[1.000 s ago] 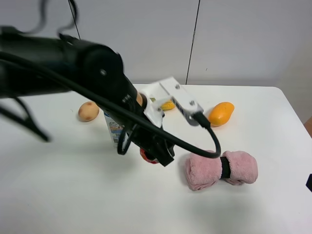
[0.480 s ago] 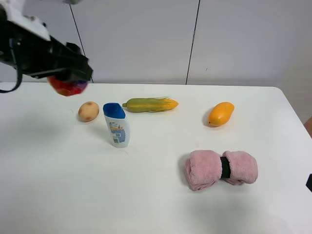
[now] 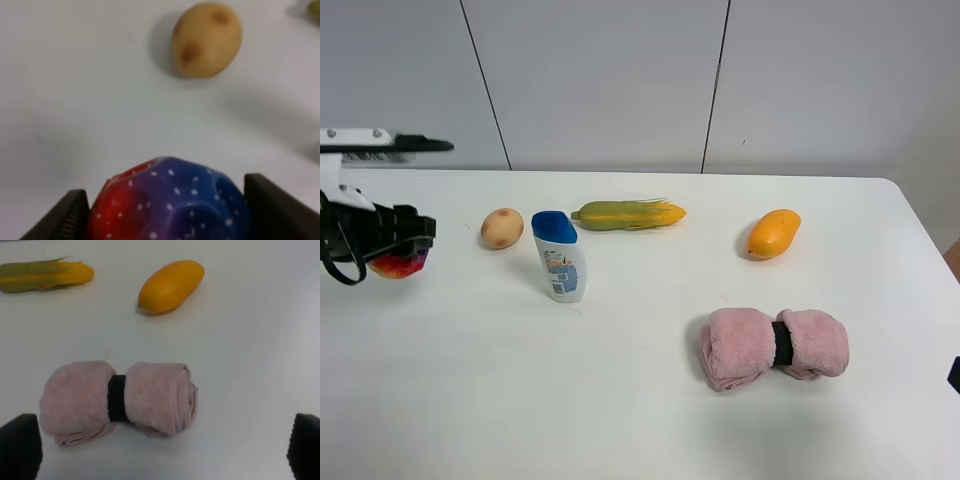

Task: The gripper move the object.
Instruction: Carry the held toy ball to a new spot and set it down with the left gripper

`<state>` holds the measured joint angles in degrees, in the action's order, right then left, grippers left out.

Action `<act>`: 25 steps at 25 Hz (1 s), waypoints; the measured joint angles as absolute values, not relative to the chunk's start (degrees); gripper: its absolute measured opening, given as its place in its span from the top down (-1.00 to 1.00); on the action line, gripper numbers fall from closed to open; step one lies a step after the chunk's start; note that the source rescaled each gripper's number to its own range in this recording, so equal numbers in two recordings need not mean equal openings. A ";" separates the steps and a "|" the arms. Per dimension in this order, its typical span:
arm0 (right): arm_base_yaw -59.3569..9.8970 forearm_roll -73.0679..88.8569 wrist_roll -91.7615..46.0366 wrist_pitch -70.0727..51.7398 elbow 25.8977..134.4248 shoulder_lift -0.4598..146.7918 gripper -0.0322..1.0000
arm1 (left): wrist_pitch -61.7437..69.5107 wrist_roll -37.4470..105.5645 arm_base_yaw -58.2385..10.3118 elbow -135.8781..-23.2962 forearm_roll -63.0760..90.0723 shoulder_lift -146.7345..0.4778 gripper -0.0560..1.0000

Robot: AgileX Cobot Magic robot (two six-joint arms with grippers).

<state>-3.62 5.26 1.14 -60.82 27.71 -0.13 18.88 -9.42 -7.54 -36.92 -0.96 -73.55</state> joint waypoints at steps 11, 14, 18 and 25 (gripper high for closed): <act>-3.62 5.26 1.14 -60.82 27.71 -0.13 -1.00 | -0.57 -8.33 -7.29 -33.42 -0.66 -91.63 0.85; -3.62 5.26 1.14 -60.82 27.71 -0.13 -1.00 | -3.44 -8.33 -7.29 -33.42 -0.56 -94.76 0.85; -3.62 5.26 1.14 -60.82 27.71 -0.13 -1.00 | -7.56 -8.33 -7.29 -33.42 -0.53 -96.91 0.85; -3.62 5.26 1.14 -60.82 27.71 -0.13 -1.00 | -8.88 -8.29 -7.29 -33.42 -0.53 -97.58 0.85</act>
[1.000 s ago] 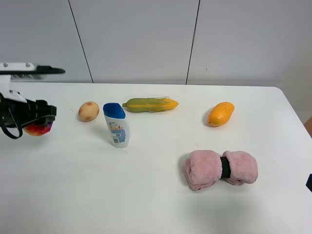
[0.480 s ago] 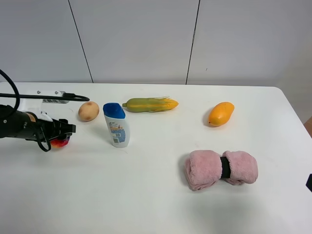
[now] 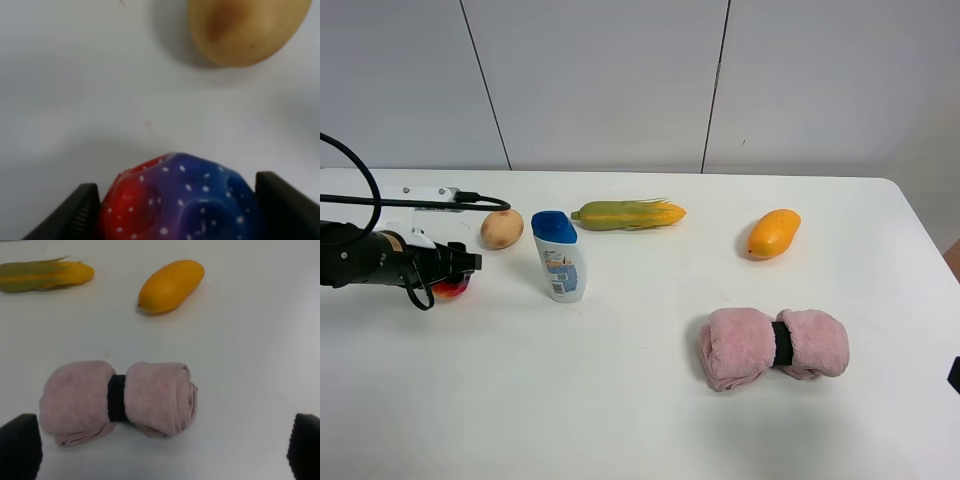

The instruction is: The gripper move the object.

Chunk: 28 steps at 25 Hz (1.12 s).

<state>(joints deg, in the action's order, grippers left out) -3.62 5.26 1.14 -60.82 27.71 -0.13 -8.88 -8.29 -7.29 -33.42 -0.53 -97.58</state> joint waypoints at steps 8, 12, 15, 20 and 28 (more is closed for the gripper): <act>-3.62 5.26 1.14 -60.82 27.71 -0.13 -1.00 | -9.93 -8.29 -7.29 -33.42 -0.53 -100.56 -0.04; -3.62 5.26 1.14 -60.82 27.71 -0.13 -1.00 | -10.63 -8.40 -7.29 -33.47 -0.53 -100.75 -0.88; -3.62 5.26 1.14 -60.82 27.71 -0.13 -1.00 | -10.72 -9.36 -7.29 -33.47 -0.53 -100.75 -0.97; -3.62 5.26 1.14 -60.82 27.71 -0.13 -1.00 | -10.97 -10.27 -7.29 -33.47 -0.53 -100.75 -0.98; -3.62 5.26 1.14 -60.82 27.71 -0.13 -1.00 | -8.78 -9.53 -7.29 -33.52 -0.40 -95.92 -0.99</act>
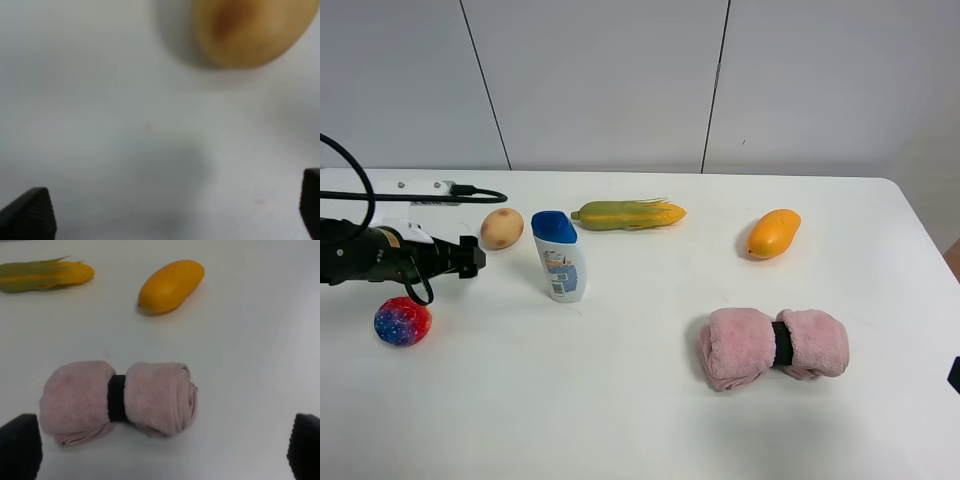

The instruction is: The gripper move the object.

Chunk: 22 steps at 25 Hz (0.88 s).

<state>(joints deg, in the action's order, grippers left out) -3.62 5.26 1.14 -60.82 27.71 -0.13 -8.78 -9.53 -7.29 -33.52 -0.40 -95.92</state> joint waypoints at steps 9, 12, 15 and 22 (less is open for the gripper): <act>-3.62 5.26 1.14 -60.82 27.71 -0.13 -1.00 | 17.82 -2.52 -7.29 -41.29 -0.76 -70.12 -0.99; -3.62 5.26 1.14 -60.82 27.71 -0.13 -1.00 | 32.34 -1.90 -7.29 -48.37 -0.76 -63.05 -0.99; -3.62 5.26 1.14 -60.82 27.71 -0.13 -1.00 | 46.76 -0.70 -7.29 -55.23 -2.14 -58.46 -0.99; -3.62 5.26 1.14 -60.82 27.71 -0.13 -1.00 | 66.61 5.89 -5.66 -63.29 -11.19 -56.66 -0.99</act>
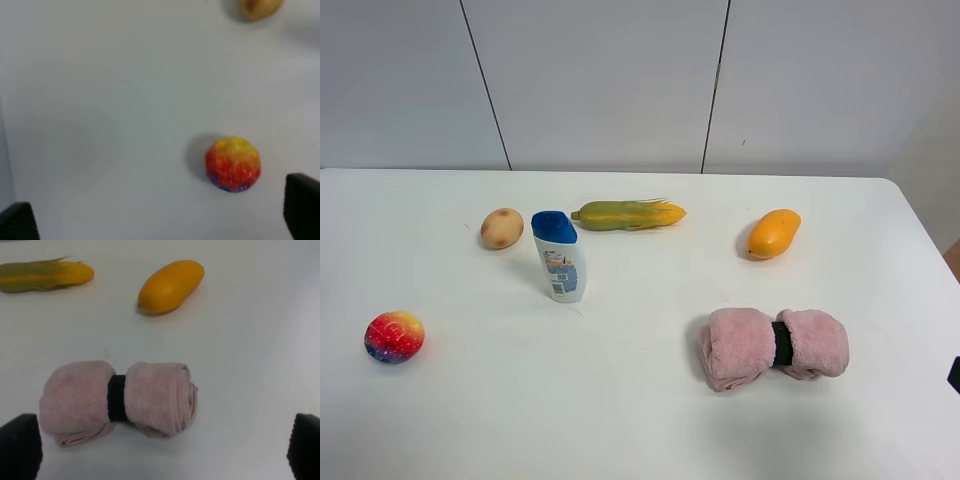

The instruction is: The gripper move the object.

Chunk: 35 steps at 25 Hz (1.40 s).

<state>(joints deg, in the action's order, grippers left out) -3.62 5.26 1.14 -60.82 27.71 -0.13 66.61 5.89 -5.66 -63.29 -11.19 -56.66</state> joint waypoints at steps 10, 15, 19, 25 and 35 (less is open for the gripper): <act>-3.62 5.26 1.14 -60.82 27.71 -0.13 -1.00 | 65.15 7.81 5.37 -63.07 -1.03 -47.84 -0.99; -3.62 5.26 1.14 -60.82 27.71 -0.13 -1.00 | 61.71 7.81 5.45 -58.08 4.10 -38.20 -0.99; -3.62 5.26 1.14 -60.82 27.71 -0.13 -1.00 | 60.40 8.02 5.57 -52.96 5.04 -27.69 -0.99; -3.62 5.26 1.14 -60.82 27.71 -0.13 -1.00 | 59.00 8.02 5.57 -45.23 4.73 -13.20 -1.00; -3.62 5.26 1.14 -60.82 27.71 -0.13 -1.00 | 59.22 8.09 5.57 -33.58 4.73 0.08 -1.00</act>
